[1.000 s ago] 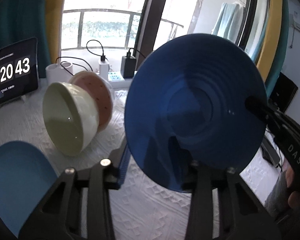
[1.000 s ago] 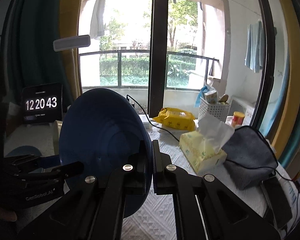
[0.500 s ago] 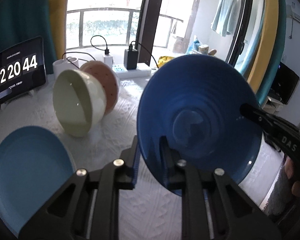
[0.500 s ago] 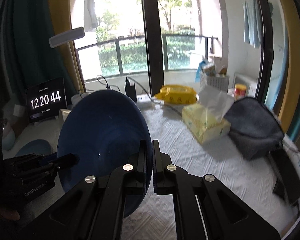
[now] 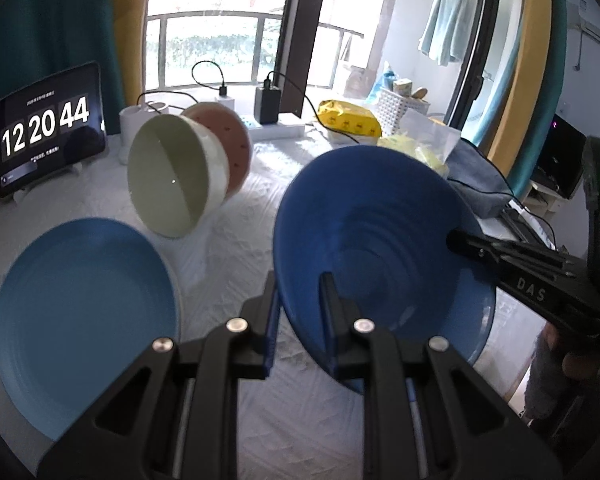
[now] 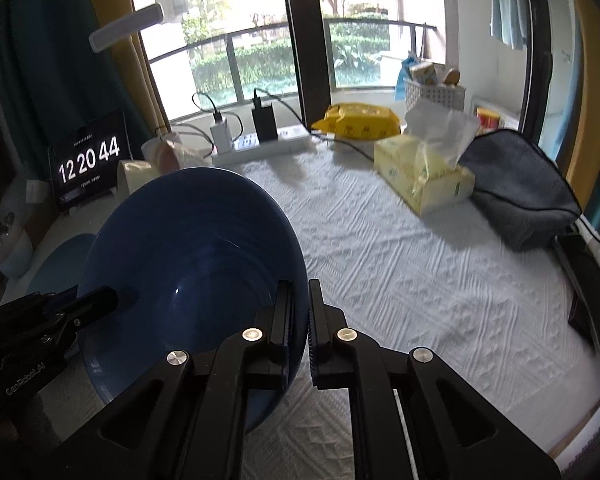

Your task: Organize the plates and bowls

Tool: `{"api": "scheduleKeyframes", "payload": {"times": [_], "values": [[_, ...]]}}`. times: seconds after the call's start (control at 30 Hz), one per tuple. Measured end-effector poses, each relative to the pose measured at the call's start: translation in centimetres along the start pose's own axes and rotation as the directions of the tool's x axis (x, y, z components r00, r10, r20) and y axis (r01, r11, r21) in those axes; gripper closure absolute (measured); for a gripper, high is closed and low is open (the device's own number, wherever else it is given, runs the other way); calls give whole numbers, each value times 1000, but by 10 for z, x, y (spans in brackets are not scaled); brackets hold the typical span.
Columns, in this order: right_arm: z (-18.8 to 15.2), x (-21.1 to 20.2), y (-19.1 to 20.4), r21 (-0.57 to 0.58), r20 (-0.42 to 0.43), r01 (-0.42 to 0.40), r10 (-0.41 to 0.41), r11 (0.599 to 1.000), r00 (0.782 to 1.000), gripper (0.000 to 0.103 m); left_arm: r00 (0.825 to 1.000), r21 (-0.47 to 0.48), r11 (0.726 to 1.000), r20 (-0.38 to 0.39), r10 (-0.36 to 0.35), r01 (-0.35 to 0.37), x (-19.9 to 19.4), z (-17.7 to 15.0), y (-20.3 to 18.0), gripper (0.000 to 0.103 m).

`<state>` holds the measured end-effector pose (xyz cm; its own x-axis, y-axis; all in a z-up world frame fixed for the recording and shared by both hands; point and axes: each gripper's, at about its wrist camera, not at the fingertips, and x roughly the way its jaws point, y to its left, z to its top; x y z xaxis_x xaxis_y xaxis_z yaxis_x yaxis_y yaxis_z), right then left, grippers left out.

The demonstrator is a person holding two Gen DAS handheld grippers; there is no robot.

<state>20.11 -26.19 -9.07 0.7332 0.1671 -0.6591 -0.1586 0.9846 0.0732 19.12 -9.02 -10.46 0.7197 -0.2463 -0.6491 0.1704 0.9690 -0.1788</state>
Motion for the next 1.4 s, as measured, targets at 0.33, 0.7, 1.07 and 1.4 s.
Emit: {"api": "scheduleKeyframes", "payload": {"times": [0.33, 0.7, 1.07, 1.4], "values": [[9, 24, 10, -38, -60, 24, -26, 999, 998, 84, 1000, -17, 1000, -21, 14, -14, 12, 6, 8, 83], [14, 53, 21, -76, -127, -18, 8, 997, 992, 70, 998, -16, 999, -63, 32, -33, 24, 11, 12, 80], [16, 50, 23, -89, -116, 5, -15, 996, 993, 70, 997, -37, 999, -75, 31, -33, 19, 13, 14, 80], [22, 30, 15, -73, -73, 51, -57, 996, 996, 69, 998, -59, 997, -44, 40, -43, 5, 11, 18, 68]]}}
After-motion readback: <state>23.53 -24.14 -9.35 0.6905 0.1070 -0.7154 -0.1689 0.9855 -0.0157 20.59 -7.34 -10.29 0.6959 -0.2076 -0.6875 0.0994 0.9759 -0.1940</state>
